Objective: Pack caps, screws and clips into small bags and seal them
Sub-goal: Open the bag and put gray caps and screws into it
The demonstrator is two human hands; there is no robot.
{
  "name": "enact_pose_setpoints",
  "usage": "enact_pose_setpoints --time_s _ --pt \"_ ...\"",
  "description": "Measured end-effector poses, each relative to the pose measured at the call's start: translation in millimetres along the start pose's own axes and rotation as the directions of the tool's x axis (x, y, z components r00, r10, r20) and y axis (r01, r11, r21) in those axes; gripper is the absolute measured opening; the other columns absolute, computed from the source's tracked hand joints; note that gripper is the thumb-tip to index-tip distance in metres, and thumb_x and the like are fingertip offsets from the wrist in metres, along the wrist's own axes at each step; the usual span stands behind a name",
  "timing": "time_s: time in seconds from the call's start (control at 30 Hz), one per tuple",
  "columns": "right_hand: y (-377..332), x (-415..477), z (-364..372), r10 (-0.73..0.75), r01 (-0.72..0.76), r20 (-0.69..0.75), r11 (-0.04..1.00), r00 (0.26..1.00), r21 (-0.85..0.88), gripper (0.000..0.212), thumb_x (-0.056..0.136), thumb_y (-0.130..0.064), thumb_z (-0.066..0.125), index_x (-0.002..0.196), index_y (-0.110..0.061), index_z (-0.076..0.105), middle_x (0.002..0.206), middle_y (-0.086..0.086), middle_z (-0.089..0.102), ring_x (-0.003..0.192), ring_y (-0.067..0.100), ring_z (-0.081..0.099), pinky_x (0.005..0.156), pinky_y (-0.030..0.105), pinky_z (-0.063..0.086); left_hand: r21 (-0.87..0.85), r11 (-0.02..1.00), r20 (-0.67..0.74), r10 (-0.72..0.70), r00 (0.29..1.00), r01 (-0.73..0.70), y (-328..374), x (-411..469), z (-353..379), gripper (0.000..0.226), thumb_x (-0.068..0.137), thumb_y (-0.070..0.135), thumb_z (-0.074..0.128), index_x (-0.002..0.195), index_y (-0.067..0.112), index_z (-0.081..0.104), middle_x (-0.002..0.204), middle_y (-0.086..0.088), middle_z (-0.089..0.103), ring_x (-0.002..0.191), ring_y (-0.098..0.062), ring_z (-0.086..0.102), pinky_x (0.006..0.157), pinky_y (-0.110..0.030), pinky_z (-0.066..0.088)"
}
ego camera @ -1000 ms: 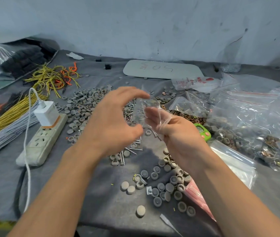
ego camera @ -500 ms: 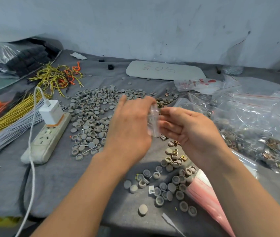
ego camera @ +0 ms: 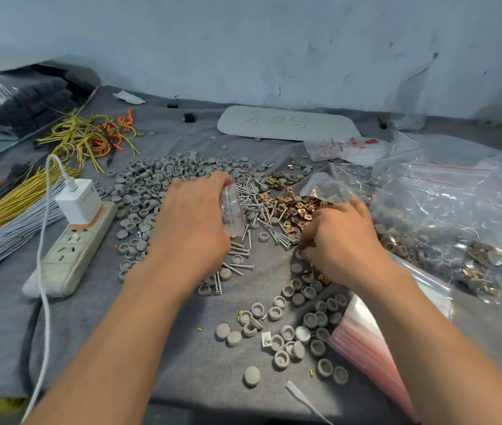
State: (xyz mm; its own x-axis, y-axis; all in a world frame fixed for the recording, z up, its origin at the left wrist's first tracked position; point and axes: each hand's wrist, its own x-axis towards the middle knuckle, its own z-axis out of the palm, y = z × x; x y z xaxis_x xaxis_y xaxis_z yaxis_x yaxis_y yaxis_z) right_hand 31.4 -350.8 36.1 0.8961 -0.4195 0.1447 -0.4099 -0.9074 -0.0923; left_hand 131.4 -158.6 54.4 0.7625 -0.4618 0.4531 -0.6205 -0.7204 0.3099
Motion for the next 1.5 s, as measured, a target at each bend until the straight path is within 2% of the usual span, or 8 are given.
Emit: enact_pose_setpoints --time_s 0.37,0.57,0.63,0.7,0.8,0.9,1.13,1.5 --pt "0.0 -1.7 0.5 0.068 -0.064 -0.131 0.997 0.989 0.034 0.015 0.084 -0.019 0.071 0.08 -0.031 0.079 0.084 -0.001 0.073 0.1 0.024 0.058 0.101 0.032 0.018 -0.061 0.997 0.11 -0.046 0.993 0.053 -6.5 1.5 9.0 0.072 0.077 0.022 0.085 0.132 0.042 0.043 0.095 0.017 0.045 0.101 -0.015 0.042 0.08 -0.032 0.035" --pt "2.3 -1.1 4.6 0.073 -0.073 0.007 0.995 0.997 -0.073 0.012 0.086 -0.019 0.068 0.085 -0.027 0.077 0.104 -0.005 0.071 0.127 0.023 0.05 0.123 0.038 0.002 -0.048 0.997 0.129 -0.051 0.99 0.057 -3.0 -0.1 8.3 0.068 0.078 0.019 0.08 0.131 0.042 0.044 0.096 0.012 0.046 0.098 -0.017 0.043 0.074 -0.034 0.035" --pt "-0.4 -0.3 5.8 0.064 -0.064 -0.031 0.998 0.997 0.012 0.015 0.086 -0.015 0.068 0.082 -0.027 0.077 0.107 -0.004 0.072 0.127 0.021 0.051 0.121 0.034 0.003 -0.06 0.997 0.132 -0.031 0.991 0.039 -2.8 -1.2 7.3 0.067 0.078 0.017 0.079 0.132 0.04 0.046 0.096 0.014 0.047 0.098 -0.017 0.044 0.074 -0.034 0.035" --pt "-1.6 -1.2 2.1 0.091 -0.073 -0.072 0.971 0.993 0.226 0.021 0.088 -0.012 0.07 0.077 -0.029 0.072 0.099 -0.003 0.074 0.109 0.022 0.062 0.112 0.035 0.03 -0.062 0.997 0.144 -0.032 0.989 0.041 -2.7 -1.5 6.7 0.069 0.078 0.017 0.08 0.134 0.039 0.046 0.097 0.015 0.046 0.098 -0.016 0.042 0.076 -0.034 0.035" --pt "-2.0 -5.4 -7.0 0.158 -0.075 -0.112 0.846 0.981 0.528 0.026 0.095 -0.011 0.065 0.077 -0.029 0.063 0.079 -0.006 0.07 0.072 0.014 0.065 0.068 0.032 0.052 -0.05 0.998 0.162 -0.034 0.986 0.043 -1.6 -1.7 6.9 0.071 0.079 0.019 0.08 0.136 0.039 0.044 0.096 0.015 0.044 0.099 -0.016 0.042 0.078 -0.034 0.036" --pt "-1.9 -11.6 -14.9 0.178 -0.096 -0.045 0.707 0.983 0.701 0.022 0.098 -0.008 0.062 0.084 -0.025 0.066 0.069 -0.001 0.074 0.068 0.023 0.072 0.067 0.041 0.061 -0.052 0.998 0.169 -0.028 0.985 0.037 -0.3 -2.4 7.5 0.068 0.08 0.023 0.081 0.134 0.039 0.044 0.089 0.018 0.041 0.098 -0.016 0.043 0.078 -0.034 0.036" --pt "-2.1 -10.9 -20.3 0.202 -0.15 0.043 0.553 0.978 0.82 0.052 0.079 0.022 0.049 0.081 -0.022 0.077 0.086 -0.007 0.078 0.049 -0.005 0.052 0.046 0.013 0.038 -0.067 0.997 0.185 -0.021 0.982 0.034 1.3 -3.9 8.1 0.07 0.079 0.021 0.083 0.134 0.039 0.043 0.089 0.021 0.042 0.099 -0.015 0.044 0.082 -0.032 0.037" --pt "-2.2 -9.2 -17.4 0.248 -0.159 0.003 0.612 0.969 0.775 0.052 0.087 0.016 0.053 0.094 -0.03 0.078 0.112 -0.006 0.076 0.085 0.013 0.068 0.06 0.03 0.052 -0.057 0.998 0.2 -0.021 0.98 0.033 2.0 -3.8 11.2 0.069 0.08 0.021 0.081 0.134 0.04 0.042 0.1 0.015 0.05 0.101 -0.016 0.046 0.078 -0.034 0.037"
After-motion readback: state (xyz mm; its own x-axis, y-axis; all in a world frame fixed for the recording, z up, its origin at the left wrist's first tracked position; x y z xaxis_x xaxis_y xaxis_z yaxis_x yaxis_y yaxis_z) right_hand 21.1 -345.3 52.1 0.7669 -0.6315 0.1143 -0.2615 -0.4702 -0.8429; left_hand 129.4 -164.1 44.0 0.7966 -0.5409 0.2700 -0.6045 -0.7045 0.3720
